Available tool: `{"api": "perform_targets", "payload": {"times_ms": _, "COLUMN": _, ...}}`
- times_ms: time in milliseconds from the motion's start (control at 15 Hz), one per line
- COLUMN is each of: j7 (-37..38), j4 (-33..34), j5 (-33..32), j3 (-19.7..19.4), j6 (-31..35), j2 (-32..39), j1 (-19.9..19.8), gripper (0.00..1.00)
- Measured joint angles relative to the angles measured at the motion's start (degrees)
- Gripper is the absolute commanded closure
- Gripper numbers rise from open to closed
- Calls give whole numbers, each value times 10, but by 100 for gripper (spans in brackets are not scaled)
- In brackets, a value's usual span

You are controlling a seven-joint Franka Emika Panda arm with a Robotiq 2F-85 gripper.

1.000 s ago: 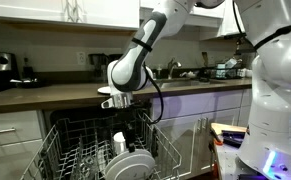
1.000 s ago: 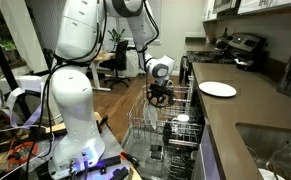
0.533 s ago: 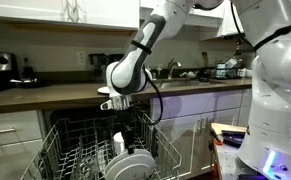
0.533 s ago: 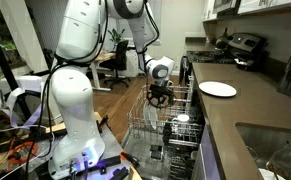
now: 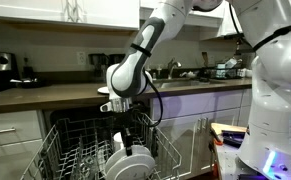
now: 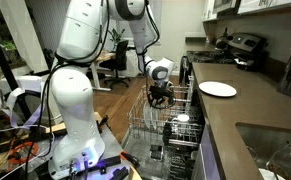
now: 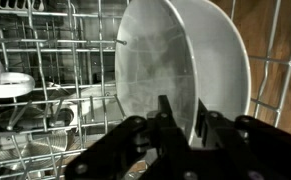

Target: Move the front plate in the dishwasher to the front left corner of the dishwasher

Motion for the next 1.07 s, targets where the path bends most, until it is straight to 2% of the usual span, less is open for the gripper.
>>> {"api": "perform_targets", "payload": {"times_ms": 133, "j7": 0, "j4": 0, "j5": 0, "j3": 1, "j6": 7, "j2": 2, "j1": 0, "gripper": 97}}
{"api": "perform_targets", "payload": {"times_ms": 200, "j7": 0, "j4": 0, "j5": 0, "j3": 1, "j6": 8, "j2": 2, "j1": 0, "gripper": 93}}
{"api": "perform_targets", "payload": {"times_ms": 1067, "j7": 0, "j4": 1, "j5": 3, "j3": 16, "j6": -1, "j2": -11, "j1": -21, "gripper": 93}}
